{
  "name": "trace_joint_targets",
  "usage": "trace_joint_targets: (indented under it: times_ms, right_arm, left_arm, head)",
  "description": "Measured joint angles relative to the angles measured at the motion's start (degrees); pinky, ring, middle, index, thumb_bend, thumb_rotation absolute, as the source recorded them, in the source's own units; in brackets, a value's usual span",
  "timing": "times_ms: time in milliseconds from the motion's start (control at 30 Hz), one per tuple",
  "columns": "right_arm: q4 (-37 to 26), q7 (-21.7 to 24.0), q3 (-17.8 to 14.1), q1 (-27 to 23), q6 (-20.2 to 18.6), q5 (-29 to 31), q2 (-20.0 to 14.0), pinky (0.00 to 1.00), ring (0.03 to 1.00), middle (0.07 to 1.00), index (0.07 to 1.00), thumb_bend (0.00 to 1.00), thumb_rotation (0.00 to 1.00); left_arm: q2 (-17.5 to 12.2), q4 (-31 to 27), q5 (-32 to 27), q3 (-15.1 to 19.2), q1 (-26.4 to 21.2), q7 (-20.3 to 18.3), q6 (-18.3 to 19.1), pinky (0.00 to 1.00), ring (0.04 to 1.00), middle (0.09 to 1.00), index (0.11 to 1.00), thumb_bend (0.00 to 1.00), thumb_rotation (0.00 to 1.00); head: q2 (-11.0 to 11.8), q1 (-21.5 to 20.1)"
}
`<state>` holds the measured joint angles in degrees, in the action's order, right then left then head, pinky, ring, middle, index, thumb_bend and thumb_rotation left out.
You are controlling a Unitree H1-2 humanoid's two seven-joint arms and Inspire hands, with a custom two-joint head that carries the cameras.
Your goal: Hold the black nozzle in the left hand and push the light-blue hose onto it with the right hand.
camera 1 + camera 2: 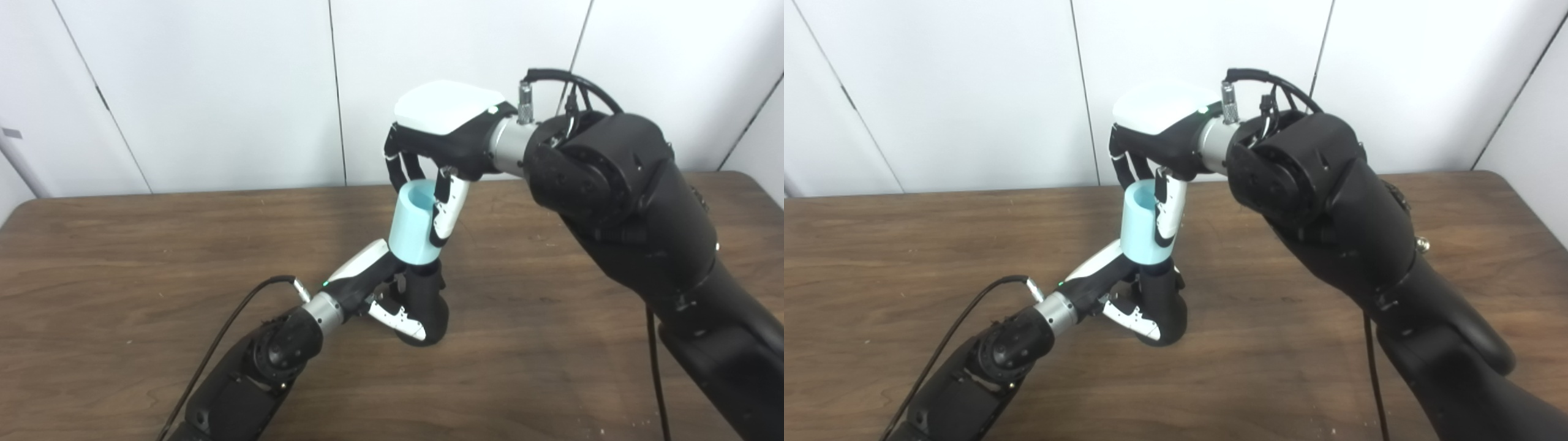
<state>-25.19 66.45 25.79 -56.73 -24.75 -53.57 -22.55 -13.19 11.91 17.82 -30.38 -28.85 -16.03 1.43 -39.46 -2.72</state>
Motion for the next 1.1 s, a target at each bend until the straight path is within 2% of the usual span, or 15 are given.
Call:
trace_joint_targets:
  times_ms: [267, 433, 500, 633, 733, 1100]
  right_arm:
    - [0.19, 0.13, 1.57, -1.3, -0.42, -0.27, -0.21, 0.07, 0.167, 0.47, 0.48, 0.53, 0.0]
    - [0.19, 0.16, 2.76, -2.64, -0.5, -0.23, -1.15, 0.07, 0.178, 0.471, 0.481, 0.53, 0.0]
    - [0.2, 0.17, 3.17, -2.81, -0.52, -0.15, -1.27, 0.07, 0.181, 0.408, 0.495, 0.52, 0.0]
    - [0.5, 0.18, 4.42, -3.31, -0.53, 0.79, -2.09, 0.08, 0.188, 0.386, 0.498, 0.52, 0.0]
    - [0.94, 0.18, 4.86, -4.09, -0.53, 1.69, -2.81, 0.08, 0.19, 0.462, 0.483, 0.53, 0.0]
    - [1.98, 0.19, 5.84, -4.67, -0.54, 2.96, -3.09, 0.08, 0.184, 0.471, 0.48, 0.53, 0.0]
  left_arm:
    - [0.0, 0.0, 0.0, 0.0, 0.01, 0.0, 0.0, 0.35, 0.433, 0.498, 0.492, 0.51, 0.07]
    - [0.01, 0.0, 0.0, 0.01, 0.02, 0.0, 0.0, 0.34, 0.417, 0.495, 0.492, 0.51, 0.07]
    - [0.02, 0.0, 0.0, 0.01, 0.03, 0.0, 0.0, 0.34, 0.414, 0.494, 0.492, 0.51, 0.07]
    - [0.05, 0.0, 0.0, 0.0, 0.03, 0.0, 0.0, 0.33, 0.408, 0.488, 0.492, 0.51, 0.07]
    - [0.05, 0.0, 0.0, 0.0, 0.03, 0.0, 0.0, 0.33, 0.411, 0.487, 0.492, 0.51, 0.07]
    - [0.06, -0.01, 0.01, -0.01, 0.03, 0.0, 0.02, 0.34, 0.414, 0.492, 0.492, 0.51, 0.07]
  head:
    - [-0.17, -0.17]
    - [-0.18, -0.18]
    - [-0.09, -0.09]
    - [-0.09, -0.09]
    - [-0.17, -0.17]
    - [-0.26, -0.26]
